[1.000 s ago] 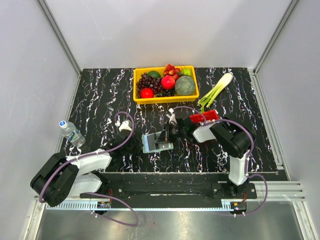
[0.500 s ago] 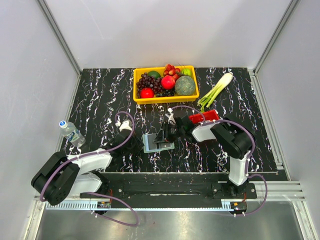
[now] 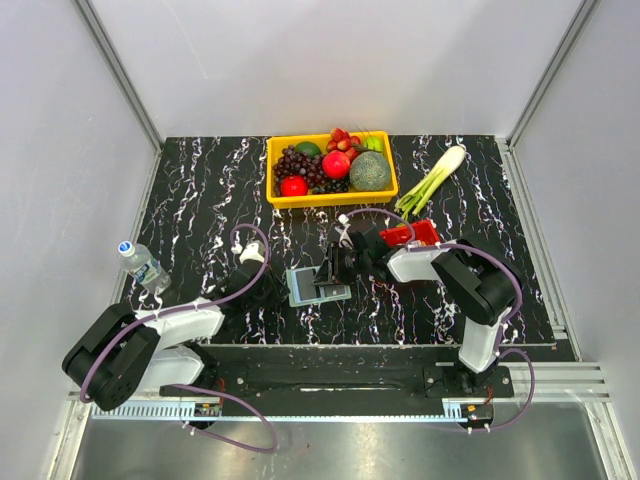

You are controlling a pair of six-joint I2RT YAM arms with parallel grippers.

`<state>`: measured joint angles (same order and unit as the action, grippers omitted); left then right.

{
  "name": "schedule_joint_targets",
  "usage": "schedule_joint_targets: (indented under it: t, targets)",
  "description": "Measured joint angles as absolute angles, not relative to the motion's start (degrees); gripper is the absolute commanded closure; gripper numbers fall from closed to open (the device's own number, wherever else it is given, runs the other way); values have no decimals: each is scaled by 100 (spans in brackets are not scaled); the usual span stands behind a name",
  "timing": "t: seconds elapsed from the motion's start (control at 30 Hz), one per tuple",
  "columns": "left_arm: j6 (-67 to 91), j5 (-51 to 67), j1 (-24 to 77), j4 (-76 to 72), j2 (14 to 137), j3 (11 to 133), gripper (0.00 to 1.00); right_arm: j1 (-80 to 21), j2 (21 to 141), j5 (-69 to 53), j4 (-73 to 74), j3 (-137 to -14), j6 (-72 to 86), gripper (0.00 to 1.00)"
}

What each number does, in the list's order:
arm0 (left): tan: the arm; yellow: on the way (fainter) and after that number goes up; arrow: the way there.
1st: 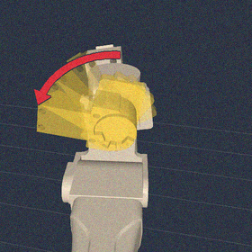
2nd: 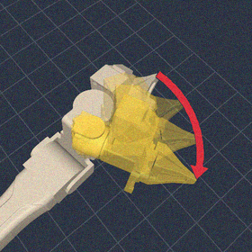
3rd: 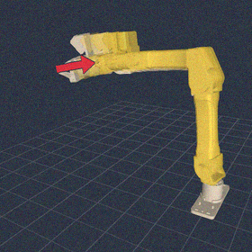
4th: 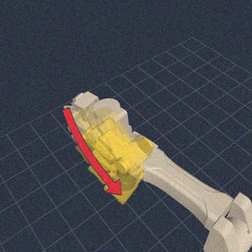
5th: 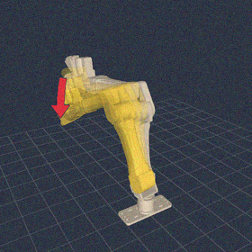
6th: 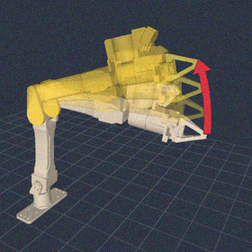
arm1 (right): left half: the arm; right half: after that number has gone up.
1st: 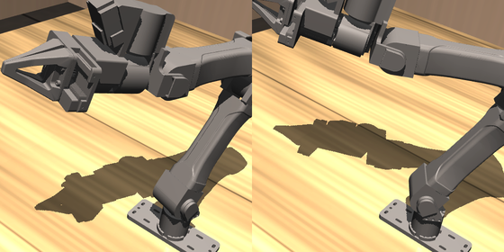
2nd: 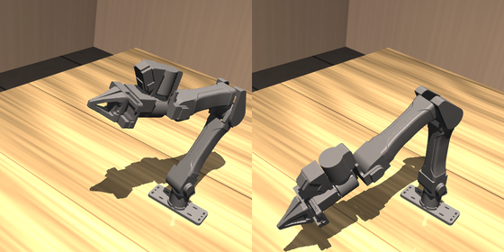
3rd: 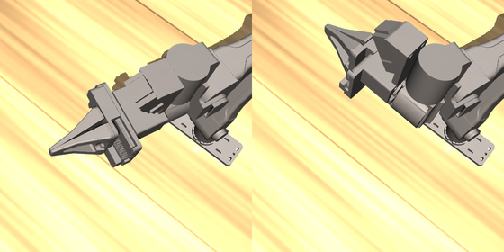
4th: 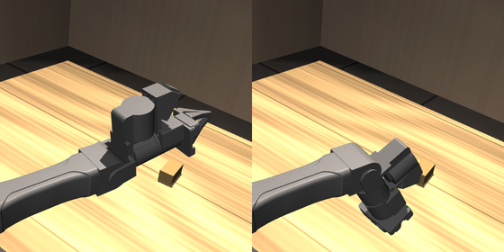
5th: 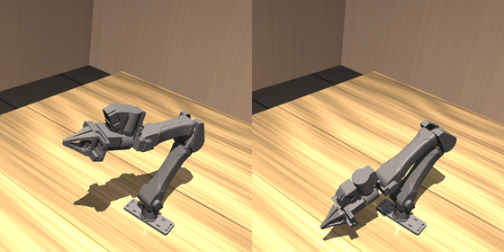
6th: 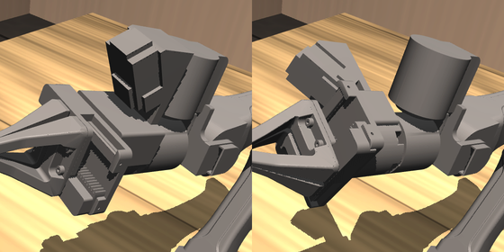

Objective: Put the credit cards into the card holder
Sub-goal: Insert the credit card into the card holder.

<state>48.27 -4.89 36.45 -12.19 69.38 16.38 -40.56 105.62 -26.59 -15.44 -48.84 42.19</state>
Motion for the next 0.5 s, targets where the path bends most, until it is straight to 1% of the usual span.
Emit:
schedule_joint_targets:
  t: [0.03,0.2,0.37,0.47,0.5]
  targets:
    - [4827,-486,3645,-1223,6938,1636,100,-4056,10569,-2665,-1533,-4895,4219,66]
    - [4827,-464,3645,-1247,6949,1636,100,-4060,10628,-2783,-1538,-4912,4237,70]
    - [4827,-456,3649,-1247,6952,1636,100,-4112,10709,-2810,-1511,-4993,4246,69]
    - [4827,-458,3649,-1247,6952,1636,100,-4132,10715,-2792,-1496,-5024,4244,67]
    - [4827,-458,3649,-1247,6949,1636,100,-4132,10715,-2779,-1476,-5026,4239,65]
